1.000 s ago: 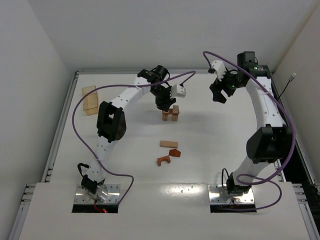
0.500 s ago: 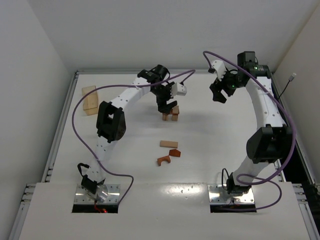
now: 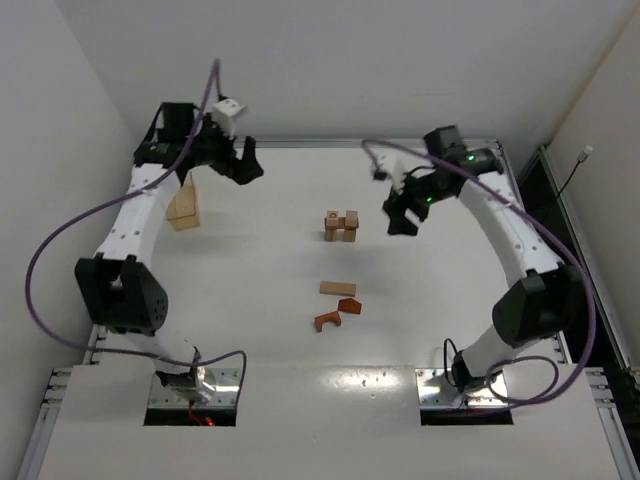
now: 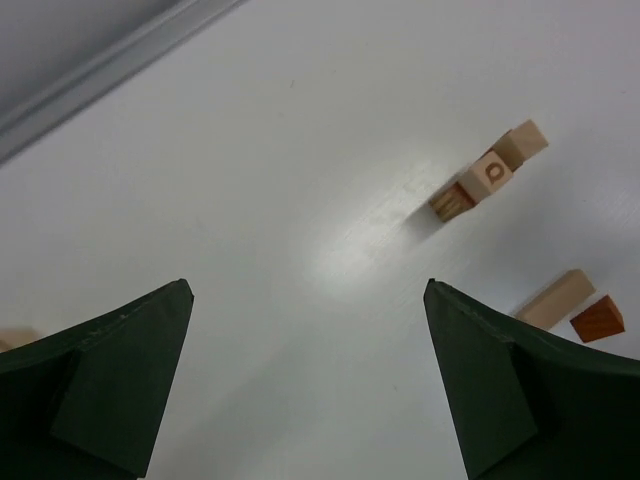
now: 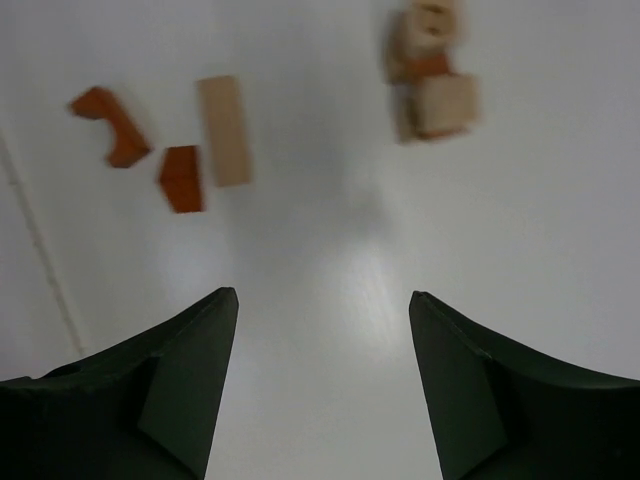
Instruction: Build the wood block tower
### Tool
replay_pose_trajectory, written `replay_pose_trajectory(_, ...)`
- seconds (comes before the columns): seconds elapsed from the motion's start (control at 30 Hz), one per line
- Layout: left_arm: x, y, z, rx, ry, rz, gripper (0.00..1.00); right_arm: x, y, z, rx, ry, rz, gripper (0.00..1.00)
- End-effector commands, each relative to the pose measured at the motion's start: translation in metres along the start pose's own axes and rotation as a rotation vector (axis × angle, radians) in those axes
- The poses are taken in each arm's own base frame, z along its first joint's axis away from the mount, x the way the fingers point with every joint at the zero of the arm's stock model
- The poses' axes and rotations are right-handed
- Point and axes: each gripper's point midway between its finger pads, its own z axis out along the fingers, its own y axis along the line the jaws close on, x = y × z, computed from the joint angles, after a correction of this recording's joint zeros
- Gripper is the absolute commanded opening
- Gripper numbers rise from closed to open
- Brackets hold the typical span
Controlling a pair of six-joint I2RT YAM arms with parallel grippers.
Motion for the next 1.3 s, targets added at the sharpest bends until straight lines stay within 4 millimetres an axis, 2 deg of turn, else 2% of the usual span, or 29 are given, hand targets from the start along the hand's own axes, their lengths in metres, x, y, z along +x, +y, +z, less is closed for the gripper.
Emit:
replay_pose_trajectory(0.0, 0.004, 0.006, -0.031, -0.079, -0.11, -0.214, 1.0, -0.03, 0.101, 0.041, -0.178, -0.003, -0.143, 0.65)
replay_pose_trajectory(0.03, 0.01, 0.009, -0.039, -0.1, -0.123, -0.243, 1.0, -0.023, 0.114, 0.063, -0.174, 0.014, -0.169, 0.63)
replay_pose_trajectory(0.07, 0.031, 0.017, -0.044, -0.133, -0.124, -0.307, 1.0, -0.023, 0.127, 0.074, -0.179, 0.032, -0.159, 0.62)
replay_pose_trajectory(0.1, 0.037, 0.02, -0.051, -0.162, -0.133, -0.329, 1.0, -0.022, 0.138, 0.083, -0.186, 0.043, -0.172, 0.58)
replay_pose_trajectory(0.13, 0.035, 0.018, -0.066, -0.196, -0.167, -0.338, 1.0, -0.021, 0.148, 0.099, -0.194, 0.05, -0.187, 0.55)
replay_pose_trajectory(0.17, 0.054, 0.024, -0.068, -0.236, -0.166, -0.419, 1.0, -0.019, 0.152, 0.106, -0.189, 0.058, -0.158, 0.54)
replay_pose_trajectory(0.2, 0.071, 0.035, -0.078, -0.32, -0.169, -0.48, 1.0, -0.017, 0.155, 0.12, -0.189, 0.048, -0.139, 0.52)
replay_pose_trajectory(0.23, 0.071, 0.036, -0.079, -0.33, -0.175, -0.519, 1.0, -0.006, 0.155, 0.122, -0.177, 0.079, -0.133, 0.52)
replay_pose_trajectory(0.27, 0.078, 0.038, -0.082, -0.345, -0.18, -0.559, 1.0, -0.01, 0.152, 0.133, -0.154, 0.058, -0.141, 0.5)
replay_pose_trajectory(0.3, 0.097, 0.043, -0.084, -0.359, -0.164, -0.617, 1.0, 0.007, 0.149, 0.142, -0.133, 0.1, -0.114, 0.49)
replay_pose_trajectory(0.33, 0.1, 0.04, -0.085, -0.34, -0.153, -0.634, 1.0, 0.009, 0.148, 0.149, -0.11, 0.109, -0.111, 0.48)
replay_pose_trajectory(0.4, 0.124, 0.032, -0.081, -0.318, -0.082, -0.655, 1.0, 0.008, 0.136, 0.159, -0.054, 0.101, -0.103, 0.48)
replay_pose_trajectory(0.5, 0.137, 0.019, -0.078, -0.268, -0.074, -0.665, 1.0, 0.01, 0.134, 0.174, -0.063, 0.107, -0.095, 0.48)
replay_pose_trajectory(0.67, 0.138, 0.02, -0.077, -0.269, -0.078, -0.661, 1.0, 0.013, 0.136, 0.195, -0.097, 0.124, -0.105, 0.48)
replay_pose_trajectory(0.73, 0.138, 0.02, -0.077, -0.269, -0.078, -0.661, 1.0, 0.021, 0.137, 0.203, -0.112, 0.153, -0.095, 0.48)
replay_pose_trajectory(0.77, 0.14, 0.021, -0.075, -0.267, -0.07, -0.668, 1.0, 0.018, 0.135, 0.204, -0.111, 0.149, -0.109, 0.49)
replay_pose_trajectory(0.8, 0.14, 0.023, -0.074, -0.267, -0.069, -0.669, 1.0, 0.026, 0.137, 0.209, -0.125, 0.174, -0.111, 0.51)
replay_pose_trajectory(0.87, 0.137, 0.024, -0.073, -0.258, -0.072, -0.668, 1.0, 0.022, 0.136, 0.211, -0.138, 0.175, -0.118, 0.52)
replay_pose_trajectory(0.9, 0.139, 0.025, -0.071, -0.257, -0.065, -0.674, 1.0, 0.027, 0.141, 0.213, -0.154, 0.195, -0.119, 0.52)
replay_pose_trajectory(1.03, 0.136, 0.027, -0.069, -0.247, -0.068, -0.683, 1.0, 0.027, 0.137, 0.221, -0.148, 0.234, -0.131, 0.52)
replay_pose_trajectory(1.07, 0.136, 0.027, -0.069, -0.247, -0.068, -0.683, 1.0, 0.035, 0.139, 0.223, -0.162, 0.26, -0.123, 0.52)
replay_pose_trajectory(1.27, 0.133, 0.031, -0.069, -0.249, -0.076, -0.676, 1.0, 0.041, 0.143, 0.225, -0.195, 0.299, -0.118, 0.52)
